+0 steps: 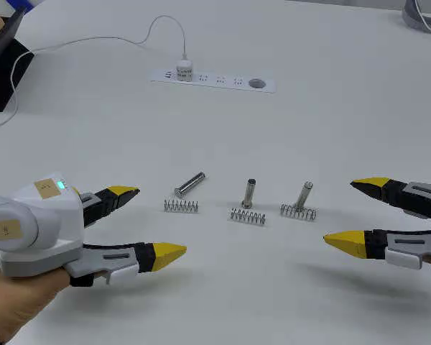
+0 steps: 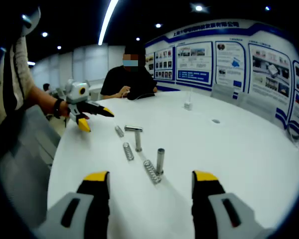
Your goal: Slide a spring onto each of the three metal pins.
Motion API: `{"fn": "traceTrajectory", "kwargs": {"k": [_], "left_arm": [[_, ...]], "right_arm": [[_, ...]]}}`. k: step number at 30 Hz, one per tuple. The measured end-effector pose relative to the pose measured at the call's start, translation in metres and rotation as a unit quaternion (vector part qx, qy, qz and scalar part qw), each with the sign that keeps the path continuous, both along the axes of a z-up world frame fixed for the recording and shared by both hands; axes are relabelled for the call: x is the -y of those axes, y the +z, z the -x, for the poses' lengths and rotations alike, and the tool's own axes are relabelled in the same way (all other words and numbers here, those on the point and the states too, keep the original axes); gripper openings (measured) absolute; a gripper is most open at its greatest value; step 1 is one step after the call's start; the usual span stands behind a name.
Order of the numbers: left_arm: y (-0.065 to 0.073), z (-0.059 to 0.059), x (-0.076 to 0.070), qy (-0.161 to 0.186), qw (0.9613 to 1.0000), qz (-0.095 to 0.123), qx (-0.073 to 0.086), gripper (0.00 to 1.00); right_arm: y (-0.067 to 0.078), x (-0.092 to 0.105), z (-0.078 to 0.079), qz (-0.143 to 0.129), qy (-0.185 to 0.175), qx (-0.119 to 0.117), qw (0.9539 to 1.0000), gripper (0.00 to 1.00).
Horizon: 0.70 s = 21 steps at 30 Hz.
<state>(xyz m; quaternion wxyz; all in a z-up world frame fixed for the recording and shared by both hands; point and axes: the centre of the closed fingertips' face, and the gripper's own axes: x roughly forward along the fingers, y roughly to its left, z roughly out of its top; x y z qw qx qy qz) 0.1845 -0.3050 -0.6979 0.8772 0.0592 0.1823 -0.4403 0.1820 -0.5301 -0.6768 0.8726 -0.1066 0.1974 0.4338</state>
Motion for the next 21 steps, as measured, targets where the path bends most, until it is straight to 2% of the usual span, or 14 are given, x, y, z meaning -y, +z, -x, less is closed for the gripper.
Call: {"fn": "traceTrajectory", "kwargs": {"k": [21], "left_arm": [[-0.001,-0.0004,0.0005,0.0,1.0,0.003,0.0,0.75]], "right_arm": [[-0.0015,0.0041,0.002,0.005,-0.007,-0.002,1.0,0.68]]}}
